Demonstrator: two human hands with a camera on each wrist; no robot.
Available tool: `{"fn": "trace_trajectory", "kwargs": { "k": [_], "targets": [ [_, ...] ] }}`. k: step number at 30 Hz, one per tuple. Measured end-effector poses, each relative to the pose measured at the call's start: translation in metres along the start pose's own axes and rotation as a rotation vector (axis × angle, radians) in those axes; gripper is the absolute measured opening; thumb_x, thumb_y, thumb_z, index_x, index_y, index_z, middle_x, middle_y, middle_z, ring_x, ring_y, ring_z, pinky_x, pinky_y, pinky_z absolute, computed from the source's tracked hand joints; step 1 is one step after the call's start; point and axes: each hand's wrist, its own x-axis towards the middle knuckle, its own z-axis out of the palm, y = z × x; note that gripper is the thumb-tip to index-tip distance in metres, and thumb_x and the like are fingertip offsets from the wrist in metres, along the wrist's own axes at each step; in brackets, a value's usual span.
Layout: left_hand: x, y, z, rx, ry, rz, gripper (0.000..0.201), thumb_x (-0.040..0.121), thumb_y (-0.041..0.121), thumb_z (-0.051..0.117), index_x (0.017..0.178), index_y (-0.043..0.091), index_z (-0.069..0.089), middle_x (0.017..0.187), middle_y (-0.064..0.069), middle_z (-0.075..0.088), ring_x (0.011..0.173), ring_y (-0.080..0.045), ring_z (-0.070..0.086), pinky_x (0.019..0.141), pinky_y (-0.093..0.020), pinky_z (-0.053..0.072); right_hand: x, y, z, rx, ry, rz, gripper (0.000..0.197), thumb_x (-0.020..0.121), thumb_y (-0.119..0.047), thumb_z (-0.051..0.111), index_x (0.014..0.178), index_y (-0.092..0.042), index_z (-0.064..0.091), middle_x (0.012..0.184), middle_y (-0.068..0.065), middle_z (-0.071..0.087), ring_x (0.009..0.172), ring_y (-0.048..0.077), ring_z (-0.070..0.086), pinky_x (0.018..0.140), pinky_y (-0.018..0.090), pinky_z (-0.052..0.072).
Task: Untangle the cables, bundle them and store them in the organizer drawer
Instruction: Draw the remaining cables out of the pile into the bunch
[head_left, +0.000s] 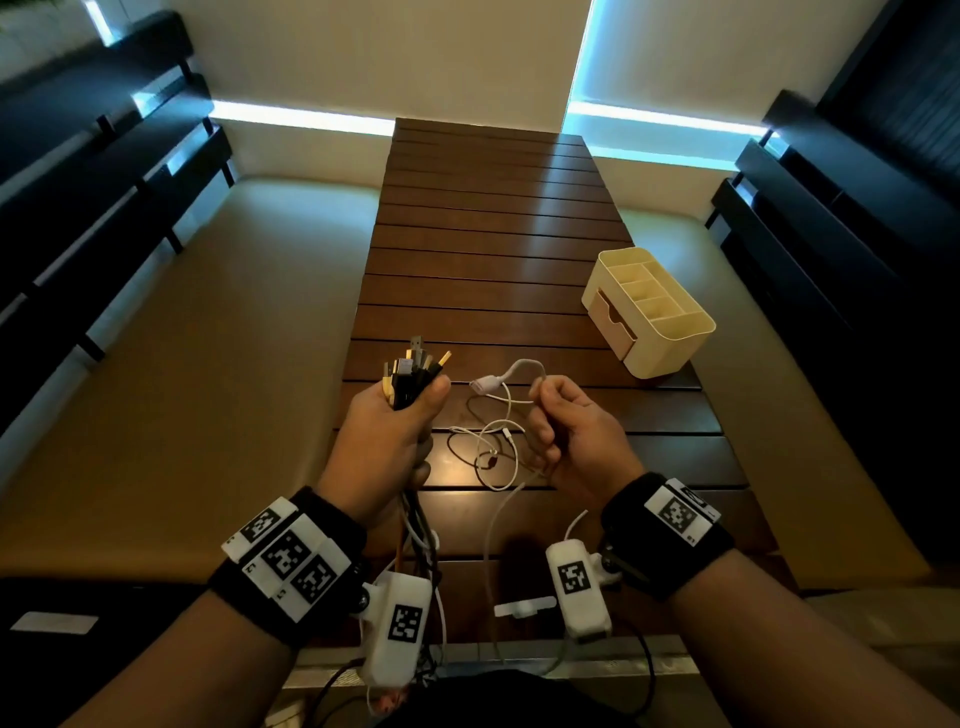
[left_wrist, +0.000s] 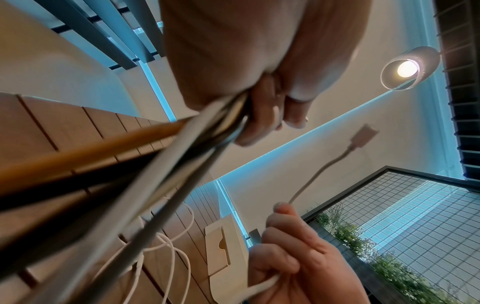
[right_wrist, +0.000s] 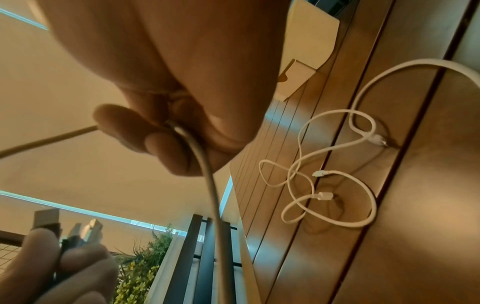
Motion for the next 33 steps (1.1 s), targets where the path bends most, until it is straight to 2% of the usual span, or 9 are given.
{"fn": "trace_trajectory", "kwargs": {
  "k": [2,4,6,11,17,20,24,30,33],
  "targets": [
    [-0.002,0.001,0.001,-0.012,-0.009,0.039,0.036,0.094,0.030,0.060,0.111,-0.001,0.062,0.060,0.000,0.023,0.048,-0.017,0.014,0.043,-0.027,0.017,0.000,0.004,0.000,0.008,-0.006,0.018,0.024,0.105,-0.020,0.037,0.092,-0.012,0.056,0.058,0.003,0.043,0.041,0.012,0.036,0.047,0.026,0.030],
    [-0.006,0.004,0.005,-0.026,-0.049,0.086,0.019,0.091,0.029,0.063,0.104,0.023,0.076,0.062,-0.001,0.021,0.053,-0.025,0.009,0.047,-0.034,0.013,0.002,0.007,0.000,0.019,-0.015,0.037,0.023,0.105,-0.019,0.037,0.092,-0.012,0.055,0.057,0.003,0.043,0.040,0.012,0.036,0.045,0.025,0.031],
    [-0.007,0.004,0.006,-0.058,-0.072,0.107,0.015,0.083,0.029,0.068,0.096,0.028,0.077,0.060,-0.001,0.024,0.048,-0.020,0.012,0.046,-0.034,0.013,0.003,0.010,0.001,0.013,-0.028,0.060,0.023,0.106,-0.018,0.037,0.092,-0.012,0.054,0.056,0.003,0.044,0.039,0.012,0.037,0.044,0.025,0.031],
    [-0.006,0.004,0.010,-0.060,-0.067,0.124,0.024,0.078,0.023,0.072,0.093,0.009,0.060,0.054,0.004,0.039,0.041,-0.010,0.029,0.038,-0.023,0.026,0.004,0.018,0.011,-0.132,-0.053,0.130,0.022,0.105,-0.018,0.037,0.091,-0.011,0.052,0.055,0.003,0.045,0.039,0.013,0.037,0.043,0.025,0.032],
    [-0.006,0.007,0.012,-0.046,-0.026,0.180,0.019,0.082,0.022,0.069,0.093,0.011,0.058,0.055,0.011,0.044,0.041,-0.005,0.035,0.040,-0.019,0.031,-0.001,0.025,0.013,-0.448,-0.196,0.263,0.022,0.106,-0.021,0.042,0.090,-0.012,0.055,0.058,0.004,0.055,0.045,0.015,0.046,0.050,0.028,0.036],
    [-0.005,0.008,0.015,-0.023,0.012,0.229,0.009,0.087,0.005,0.064,0.094,0.006,0.058,0.054,0.016,0.055,0.045,0.003,0.051,0.045,-0.011,0.041,-0.005,0.026,0.013,-0.574,-0.320,0.342,0.020,0.105,-0.021,0.045,0.094,-0.010,0.058,0.070,0.005,0.065,0.056,0.017,0.058,0.057,0.027,0.046],
    [-0.003,0.007,0.013,0.019,0.005,0.230,0.008,0.087,0.004,0.064,0.092,0.008,0.059,0.053,0.017,0.055,0.045,0.004,0.052,0.046,-0.009,0.041,-0.001,0.020,0.008,-0.716,-0.342,0.277,0.021,0.104,-0.020,0.047,0.096,-0.010,0.063,0.091,0.007,0.072,0.083,0.019,0.070,0.072,0.026,0.053],
    [-0.003,0.010,0.010,0.001,0.023,0.193,0.009,0.088,0.001,0.063,0.092,0.008,0.059,0.051,0.014,0.056,0.042,0.001,0.049,0.044,-0.010,0.039,0.006,0.013,-0.016,-0.759,-0.245,0.196,0.014,0.101,-0.020,0.053,0.097,-0.012,0.064,0.087,0.000,0.070,0.084,0.013,0.067,0.074,0.024,0.053],
    [-0.004,0.010,0.004,-0.013,0.034,0.155,0.009,0.089,0.003,0.064,0.090,0.011,0.060,0.050,0.009,0.054,0.038,-0.004,0.036,0.038,-0.018,0.032,0.015,0.014,-0.045,-0.890,0.097,0.084,0.009,0.098,-0.020,0.058,0.092,-0.020,0.064,0.087,-0.001,0.069,0.080,0.012,0.066,0.075,0.031,0.054]
  ]
}}
